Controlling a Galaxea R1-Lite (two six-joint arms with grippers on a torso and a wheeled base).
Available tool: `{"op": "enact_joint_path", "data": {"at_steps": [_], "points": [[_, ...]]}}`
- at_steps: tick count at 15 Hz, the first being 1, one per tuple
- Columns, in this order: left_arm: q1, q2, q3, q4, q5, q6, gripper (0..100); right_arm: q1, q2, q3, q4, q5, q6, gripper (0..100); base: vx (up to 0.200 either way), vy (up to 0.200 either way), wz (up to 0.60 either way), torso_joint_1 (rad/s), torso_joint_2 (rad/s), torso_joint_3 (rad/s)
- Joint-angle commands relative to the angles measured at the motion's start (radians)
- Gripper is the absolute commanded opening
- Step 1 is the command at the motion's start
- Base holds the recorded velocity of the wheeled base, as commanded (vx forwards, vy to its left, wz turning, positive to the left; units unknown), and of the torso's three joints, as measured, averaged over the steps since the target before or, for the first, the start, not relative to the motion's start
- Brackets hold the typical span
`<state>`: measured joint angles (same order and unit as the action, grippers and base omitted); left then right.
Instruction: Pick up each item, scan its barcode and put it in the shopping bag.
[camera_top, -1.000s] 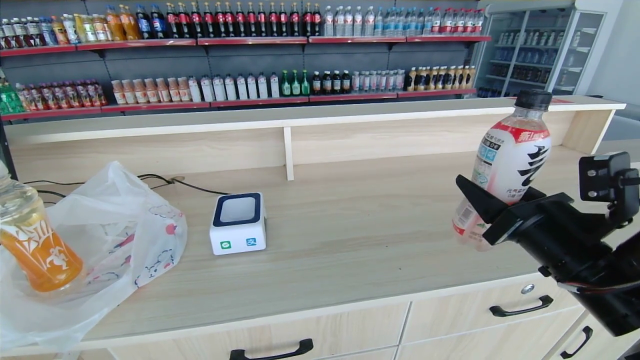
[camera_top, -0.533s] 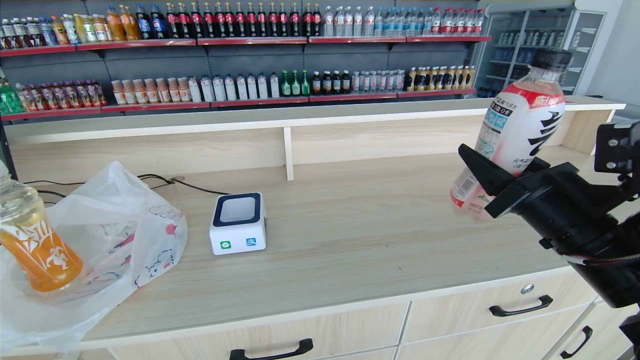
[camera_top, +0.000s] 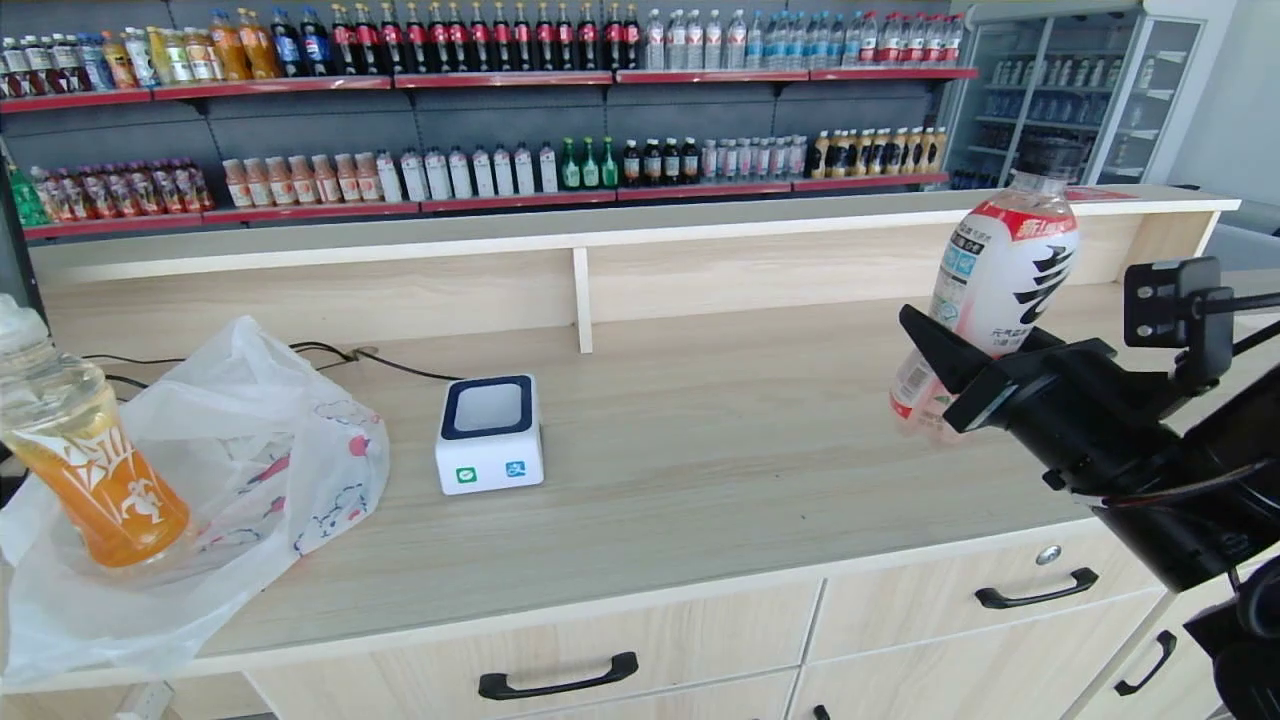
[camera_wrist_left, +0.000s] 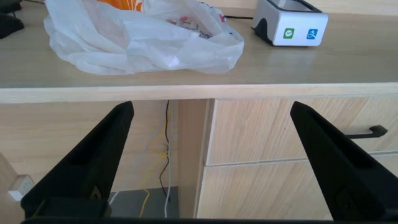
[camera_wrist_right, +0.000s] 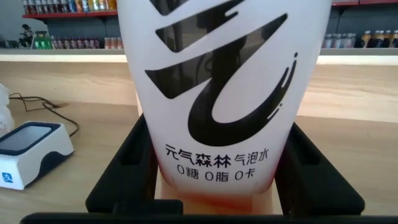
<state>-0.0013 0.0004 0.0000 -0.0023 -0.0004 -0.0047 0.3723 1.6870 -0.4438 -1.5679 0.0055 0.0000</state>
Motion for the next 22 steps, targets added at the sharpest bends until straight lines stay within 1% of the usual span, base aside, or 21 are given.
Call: {"op": "enact_joint_path", "data": {"at_steps": [1,2,10,18,22], "points": [[0.000,0.000,0.000,-0.001,0.000,0.000,100,0.002,0.006,0.005,-0.003,0.004,0.003,0,0.000,0.000,0.00,0.000,0.00,0.000],[0.001,0.000,0.000,-0.001,0.000,-0.001,100,0.000,0.003,0.008,-0.003,0.002,0.006,0,0.000,0.000,0.00,0.000,0.00,0.000],[0.000,0.000,0.000,0.001,0.000,-0.003,100,-0.001,-0.049,0.065,-0.003,-0.002,0.025,0,0.000,0.200,0.00,0.007,0.00,0.002],[0.000,0.000,0.000,-0.001,0.000,-0.003,100,-0.010,-0.058,0.071,-0.003,-0.002,0.034,0,0.000,0.200,0.00,0.004,0.00,0.002],[0.000,0.000,0.000,-0.001,0.000,-0.003,100,-0.030,-0.070,0.085,-0.003,-0.002,0.035,0,0.000,0.200,0.00,0.004,0.00,0.005]]}}
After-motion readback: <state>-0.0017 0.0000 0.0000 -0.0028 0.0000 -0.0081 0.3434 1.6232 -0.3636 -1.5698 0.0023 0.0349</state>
